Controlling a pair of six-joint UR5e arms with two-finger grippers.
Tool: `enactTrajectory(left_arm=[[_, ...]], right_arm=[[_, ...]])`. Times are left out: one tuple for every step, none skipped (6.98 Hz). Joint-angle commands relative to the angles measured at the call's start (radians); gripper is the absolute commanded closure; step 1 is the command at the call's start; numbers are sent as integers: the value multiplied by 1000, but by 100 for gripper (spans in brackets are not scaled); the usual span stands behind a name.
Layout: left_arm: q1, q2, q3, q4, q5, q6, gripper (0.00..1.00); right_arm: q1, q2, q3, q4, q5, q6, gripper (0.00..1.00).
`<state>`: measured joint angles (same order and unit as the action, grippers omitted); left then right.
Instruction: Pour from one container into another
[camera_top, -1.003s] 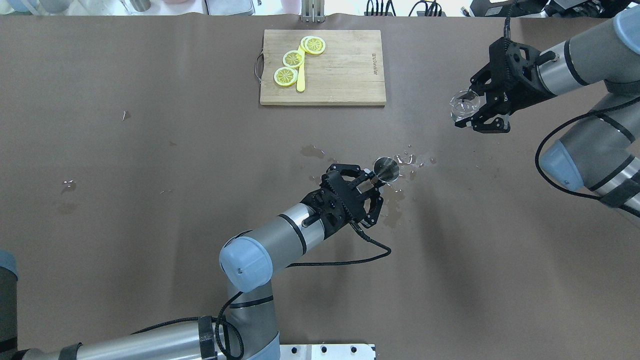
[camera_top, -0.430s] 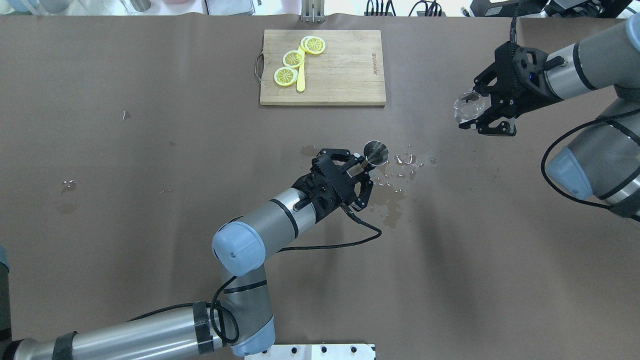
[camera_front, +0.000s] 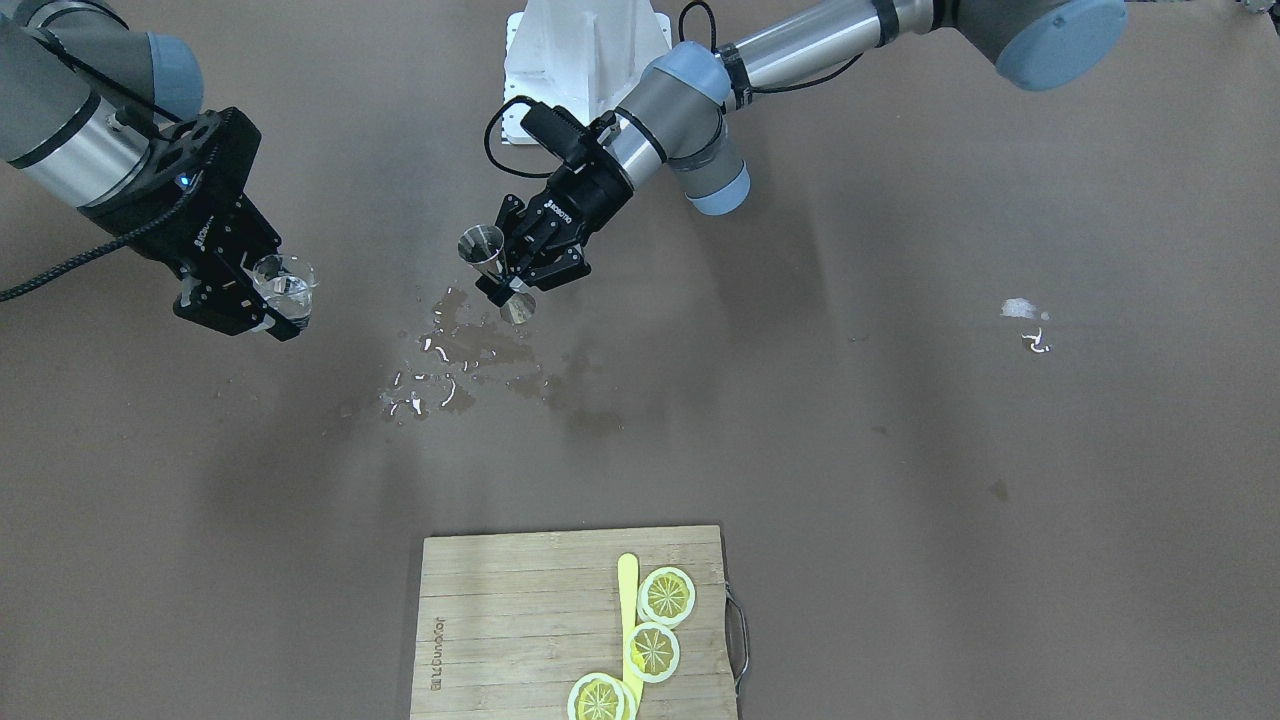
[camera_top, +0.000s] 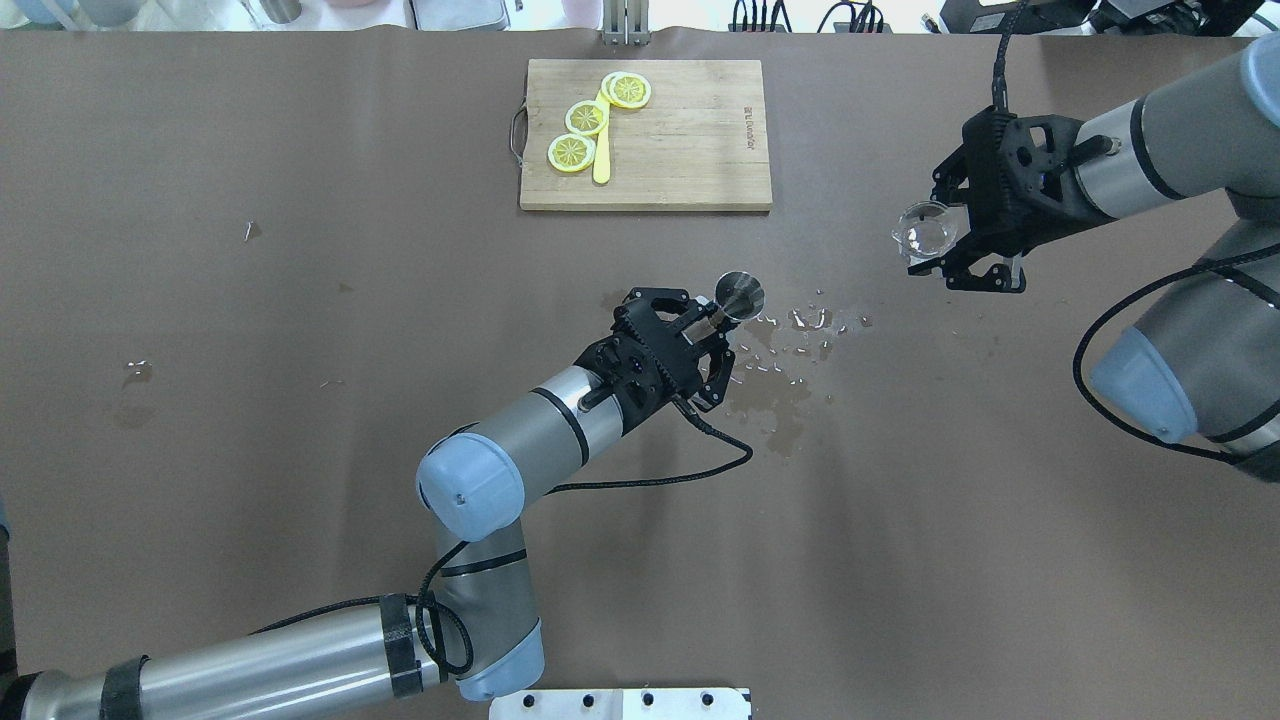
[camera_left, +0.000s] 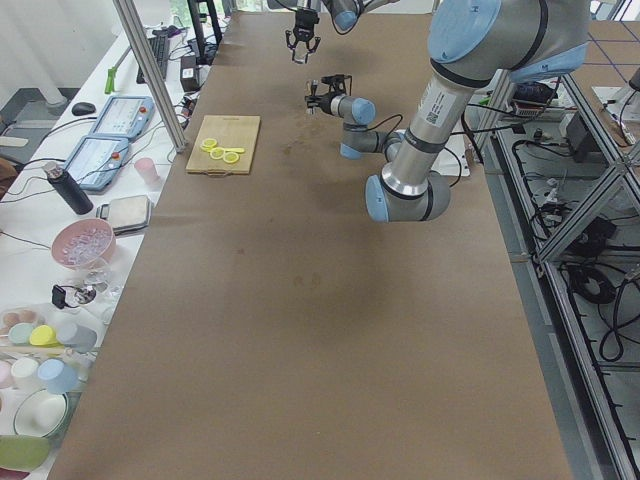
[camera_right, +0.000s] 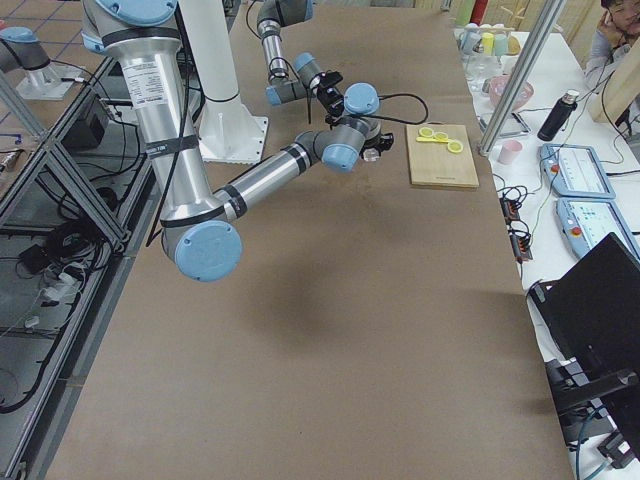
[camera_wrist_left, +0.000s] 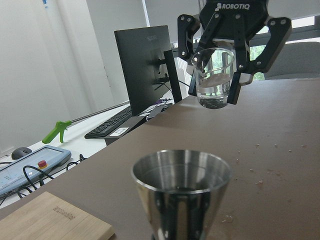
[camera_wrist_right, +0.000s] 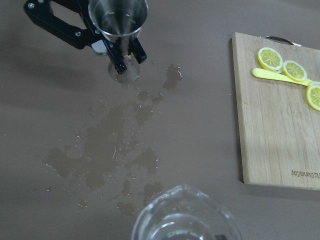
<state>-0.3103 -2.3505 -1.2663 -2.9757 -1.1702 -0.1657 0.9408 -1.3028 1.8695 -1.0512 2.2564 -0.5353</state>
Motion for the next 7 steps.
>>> enactTrajectory(left_arm=[[0,-6,1,27,1,0,100],[-1,-6,1,27,0,0,100],[0,-6,1,26,0,0,100],[0,-6,1,26,0,-2,100],[0,-6,-1,26,0,-2,100],[0,-6,-1,26,0,-2,100],[0,-6,1,26,0,-2,100]], right_arm=[[-13,37,-26,-21,6,3,100],[-14,48,-27,-38,8,5,100],[-20,53,-29,-41,8,5,100],[-33,75,-21,-71,9,15,100],[-34,98,-16,-128,12,18,100],[-34,115,-4,-177,12,20,100],[-33,117,5,-208,26,20,100]])
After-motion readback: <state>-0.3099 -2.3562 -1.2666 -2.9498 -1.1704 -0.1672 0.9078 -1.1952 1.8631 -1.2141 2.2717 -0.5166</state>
